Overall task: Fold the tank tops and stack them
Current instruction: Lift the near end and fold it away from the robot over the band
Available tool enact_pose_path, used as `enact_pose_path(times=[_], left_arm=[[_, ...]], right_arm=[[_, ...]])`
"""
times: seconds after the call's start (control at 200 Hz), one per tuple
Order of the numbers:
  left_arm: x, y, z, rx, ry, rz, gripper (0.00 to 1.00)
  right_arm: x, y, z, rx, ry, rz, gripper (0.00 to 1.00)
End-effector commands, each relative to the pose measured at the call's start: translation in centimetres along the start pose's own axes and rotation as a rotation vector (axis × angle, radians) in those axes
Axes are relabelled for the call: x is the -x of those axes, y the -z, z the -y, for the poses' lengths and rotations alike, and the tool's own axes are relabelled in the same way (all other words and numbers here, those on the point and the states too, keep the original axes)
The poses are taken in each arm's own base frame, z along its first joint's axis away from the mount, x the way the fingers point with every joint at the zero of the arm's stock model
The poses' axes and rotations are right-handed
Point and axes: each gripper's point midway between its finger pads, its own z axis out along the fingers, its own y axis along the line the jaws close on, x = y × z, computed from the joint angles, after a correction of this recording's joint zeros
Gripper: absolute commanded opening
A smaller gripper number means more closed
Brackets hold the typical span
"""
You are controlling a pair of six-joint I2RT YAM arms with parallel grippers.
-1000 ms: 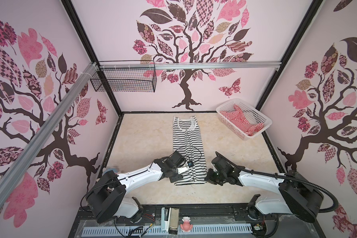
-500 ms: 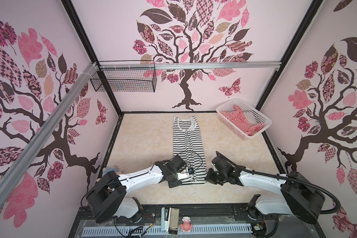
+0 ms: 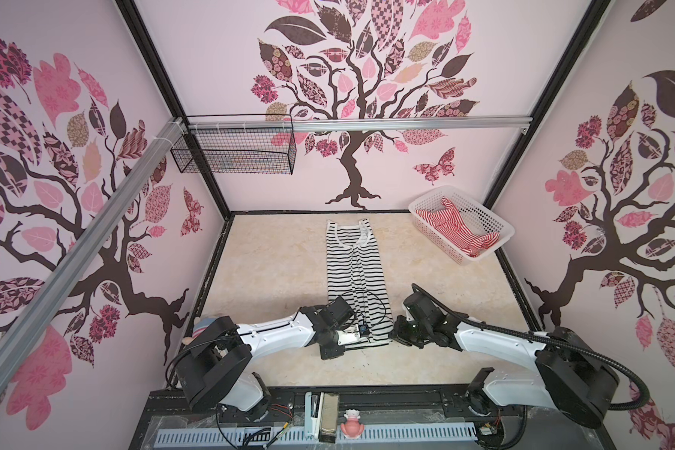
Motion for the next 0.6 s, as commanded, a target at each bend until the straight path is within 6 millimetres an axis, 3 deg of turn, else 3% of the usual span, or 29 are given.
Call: enact_pose_path(times=[0.0, 0.13, 0.285, 0.475, 0.595], left_arm=[[-0.2, -0.4, 1.1, -0.062, -0.005, -0.01, 0.17], [1.4, 1.3, 2.2, -0.139, -0.014, 0.041, 0.0], [3.2, 4.3, 3.9, -0.256, -0.019, 0.1, 0.0], [5.3, 7.6, 5.4, -0.361, -0.017, 0.173, 0.0], [6.9, 9.3, 4.6, -0.369, 0.013, 0.235, 0.0]], right_arm=[[0.1, 0.8, -0.6, 0.013, 0.016, 0.001, 0.03], [0.0, 1.4, 0.0, -0.003, 0.013, 0.002, 0.03], [0.2, 3.3, 0.2, 0.002, -0.006, 0.031, 0.02], [1.4, 7.2, -1.5, 0.051, 0.003, 0.123, 0.02], [2.8, 9.1, -3.2, 0.088, 0.017, 0.162, 0.03]])
